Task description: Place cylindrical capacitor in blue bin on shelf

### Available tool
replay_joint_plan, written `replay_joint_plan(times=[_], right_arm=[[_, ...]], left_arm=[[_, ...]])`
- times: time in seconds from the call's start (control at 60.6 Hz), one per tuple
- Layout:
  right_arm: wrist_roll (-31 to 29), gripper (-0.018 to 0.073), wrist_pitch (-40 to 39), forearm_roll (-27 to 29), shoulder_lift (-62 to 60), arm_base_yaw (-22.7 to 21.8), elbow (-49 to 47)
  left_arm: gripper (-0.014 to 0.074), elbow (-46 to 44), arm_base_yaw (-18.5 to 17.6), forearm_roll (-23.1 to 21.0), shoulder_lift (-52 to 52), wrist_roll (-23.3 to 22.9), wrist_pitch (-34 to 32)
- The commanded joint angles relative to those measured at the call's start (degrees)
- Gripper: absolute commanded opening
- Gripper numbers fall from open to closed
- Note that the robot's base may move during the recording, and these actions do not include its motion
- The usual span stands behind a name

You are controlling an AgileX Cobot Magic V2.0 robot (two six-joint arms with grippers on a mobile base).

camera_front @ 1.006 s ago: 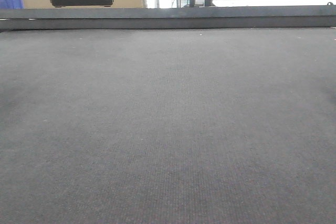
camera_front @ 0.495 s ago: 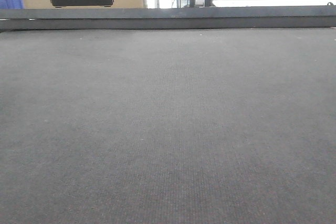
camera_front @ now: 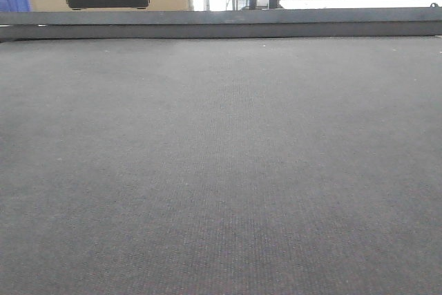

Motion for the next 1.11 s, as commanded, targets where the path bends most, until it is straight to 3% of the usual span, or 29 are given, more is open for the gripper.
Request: replay_joint_plan(times=[0.0,1.089], right_arm=[[0.0,-0.0060,-1.5,0.2,-0.4,-0.1,-0.4],[0.0,-0.0060,-1.5,0.2,-0.4,-0.1,-0.4]], left_arm=[[-0.0111,-0.3,-0.4,0.0,-0.4,-0.2,-1.2],[-0.0111,-0.3,-0.4,0.0,-0.4,-0.2,-1.2]])
